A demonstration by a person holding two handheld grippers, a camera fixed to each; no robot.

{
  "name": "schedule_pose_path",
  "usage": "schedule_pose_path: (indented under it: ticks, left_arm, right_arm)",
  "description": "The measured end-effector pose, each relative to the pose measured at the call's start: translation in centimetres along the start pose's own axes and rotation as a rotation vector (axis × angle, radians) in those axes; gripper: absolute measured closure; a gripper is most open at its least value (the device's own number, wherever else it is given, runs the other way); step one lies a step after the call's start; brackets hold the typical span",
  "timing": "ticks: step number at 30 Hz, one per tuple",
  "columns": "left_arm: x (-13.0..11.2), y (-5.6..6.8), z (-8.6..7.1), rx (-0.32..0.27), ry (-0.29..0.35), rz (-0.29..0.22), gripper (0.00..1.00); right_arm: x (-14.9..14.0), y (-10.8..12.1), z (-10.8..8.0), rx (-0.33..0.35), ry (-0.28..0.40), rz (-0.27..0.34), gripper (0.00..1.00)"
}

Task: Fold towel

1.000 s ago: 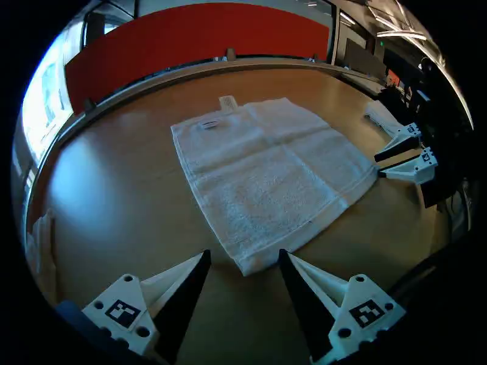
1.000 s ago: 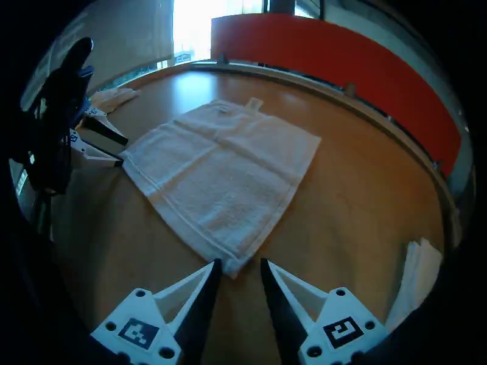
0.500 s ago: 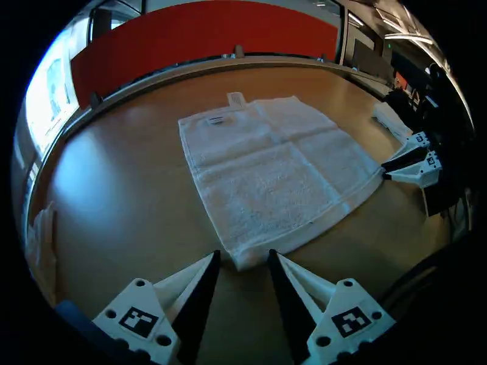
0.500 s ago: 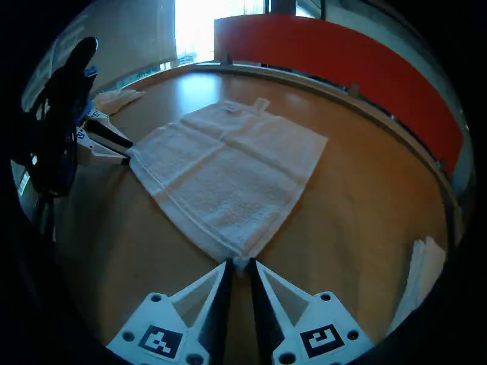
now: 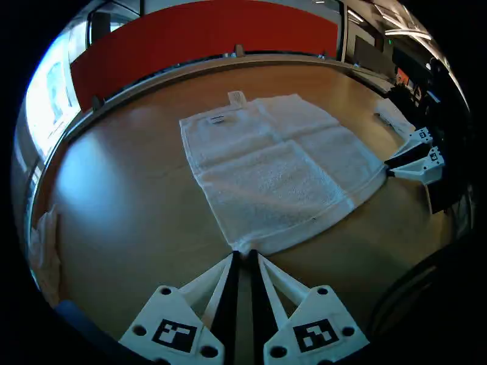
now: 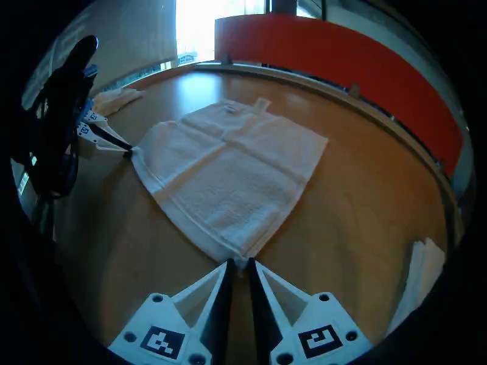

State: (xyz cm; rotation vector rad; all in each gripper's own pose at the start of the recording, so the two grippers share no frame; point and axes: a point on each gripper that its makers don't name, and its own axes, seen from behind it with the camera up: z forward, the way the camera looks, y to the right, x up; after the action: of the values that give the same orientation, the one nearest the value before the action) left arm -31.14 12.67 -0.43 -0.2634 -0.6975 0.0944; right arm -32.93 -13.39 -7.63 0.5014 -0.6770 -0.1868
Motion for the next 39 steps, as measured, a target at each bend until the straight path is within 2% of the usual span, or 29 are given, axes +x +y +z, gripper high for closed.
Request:
schedule_pose_path:
  ticks: [7, 18, 29, 39]
  left_arm:
    - [0.1, 0.0, -0.2, -0.018, 0.001, -0.065, 0.88]
    - [1.3, 0.1, -1.7, -0.023, 0.018, -0.105, 0.88]
    - [4.0, 0.2, -5.7, -0.036, 0.065, -0.149, 0.88]
    - [5.6, 1.2, -9.5, -0.064, 0.075, -0.174, 0.88]
  right_arm:
    - [0.5, 0.0, -0.2, 0.004, 0.014, 0.013, 0.84]
    - [2.5, 0.0, -1.2, 0.004, 0.044, -0.008, 0.84]
    - [5.6, 0.2, -4.2, -0.012, 0.090, -0.028, 0.85]
    - [7.4, -0.2, -7.8, -0.015, 0.107, -0.027, 0.85]
